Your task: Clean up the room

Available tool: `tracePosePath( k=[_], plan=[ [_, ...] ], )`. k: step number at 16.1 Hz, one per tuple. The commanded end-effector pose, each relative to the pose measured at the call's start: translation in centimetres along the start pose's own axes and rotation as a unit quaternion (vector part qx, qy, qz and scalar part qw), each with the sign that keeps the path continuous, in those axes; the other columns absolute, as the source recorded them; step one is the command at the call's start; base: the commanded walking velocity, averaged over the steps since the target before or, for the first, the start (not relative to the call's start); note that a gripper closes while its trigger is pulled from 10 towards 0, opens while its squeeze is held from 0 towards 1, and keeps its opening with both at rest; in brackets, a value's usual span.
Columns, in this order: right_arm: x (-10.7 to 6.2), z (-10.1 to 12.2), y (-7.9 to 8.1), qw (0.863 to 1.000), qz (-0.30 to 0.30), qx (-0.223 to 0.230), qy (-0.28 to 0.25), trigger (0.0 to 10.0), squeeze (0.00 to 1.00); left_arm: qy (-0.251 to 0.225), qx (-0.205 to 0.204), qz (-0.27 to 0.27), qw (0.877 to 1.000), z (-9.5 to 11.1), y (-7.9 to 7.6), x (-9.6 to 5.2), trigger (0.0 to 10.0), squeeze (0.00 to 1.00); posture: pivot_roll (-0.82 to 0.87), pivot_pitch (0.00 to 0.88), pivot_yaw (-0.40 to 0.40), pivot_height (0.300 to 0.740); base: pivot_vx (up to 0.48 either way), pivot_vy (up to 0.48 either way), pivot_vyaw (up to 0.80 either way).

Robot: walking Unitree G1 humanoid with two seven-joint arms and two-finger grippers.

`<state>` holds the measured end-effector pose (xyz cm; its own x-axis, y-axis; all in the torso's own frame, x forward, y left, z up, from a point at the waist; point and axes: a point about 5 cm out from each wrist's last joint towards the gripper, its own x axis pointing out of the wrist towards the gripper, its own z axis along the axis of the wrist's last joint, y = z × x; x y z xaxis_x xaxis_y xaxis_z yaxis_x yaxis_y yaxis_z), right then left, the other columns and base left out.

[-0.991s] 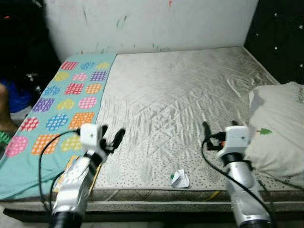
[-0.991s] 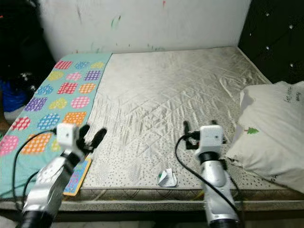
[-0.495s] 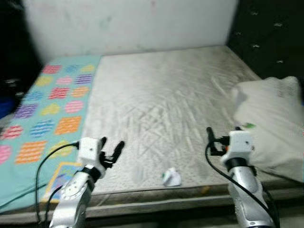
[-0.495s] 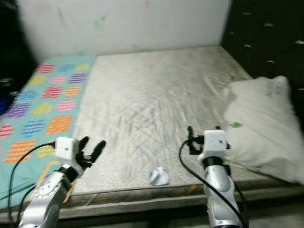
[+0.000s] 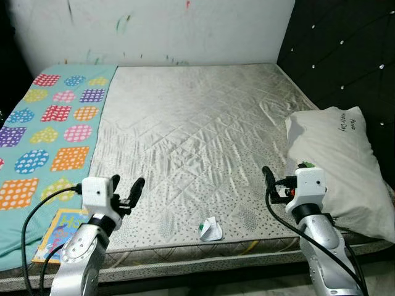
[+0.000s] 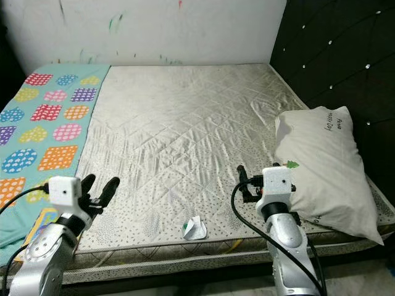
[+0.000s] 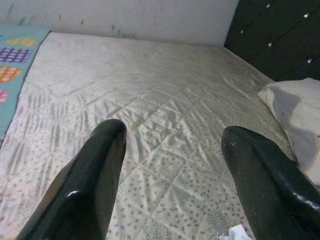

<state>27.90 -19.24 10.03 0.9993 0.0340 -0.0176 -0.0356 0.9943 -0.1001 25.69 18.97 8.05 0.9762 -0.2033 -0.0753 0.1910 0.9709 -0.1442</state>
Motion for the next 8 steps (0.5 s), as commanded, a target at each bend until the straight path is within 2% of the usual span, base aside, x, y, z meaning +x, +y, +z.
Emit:
tracePosePath(
  k=[1,4,8],
  plan=[
    [-0.20,0.25,-0.21,1.000,-0.002,0.005,-0.001,10.0,0.00,-0.004,0.002,0.003,1.000,0.51,-0.02,-0.08,10.0,0.00,-0.03,0.002,-0.025,0.740,0.000,0.000,0.00],
    [-0.57,-0.12,0.25,1.000,0.007,0.006,0.010,10.0,0.00,-0.002,0.002,0.001,1.000,0.72,-0.19,-0.10,10.0,0.00,-0.02,0.016,-0.027,0.722,0.000,0.000,0.00],
    [-0.53,0.14,0.15,1.000,0.013,0.006,0.011,10.0,0.00,-0.001,-0.005,0.012,1.000,0.83,-0.04,-0.26,10.0,0.00,-0.02,0.029,-0.033,0.657,0.000,0.000,0.00]
  ],
)
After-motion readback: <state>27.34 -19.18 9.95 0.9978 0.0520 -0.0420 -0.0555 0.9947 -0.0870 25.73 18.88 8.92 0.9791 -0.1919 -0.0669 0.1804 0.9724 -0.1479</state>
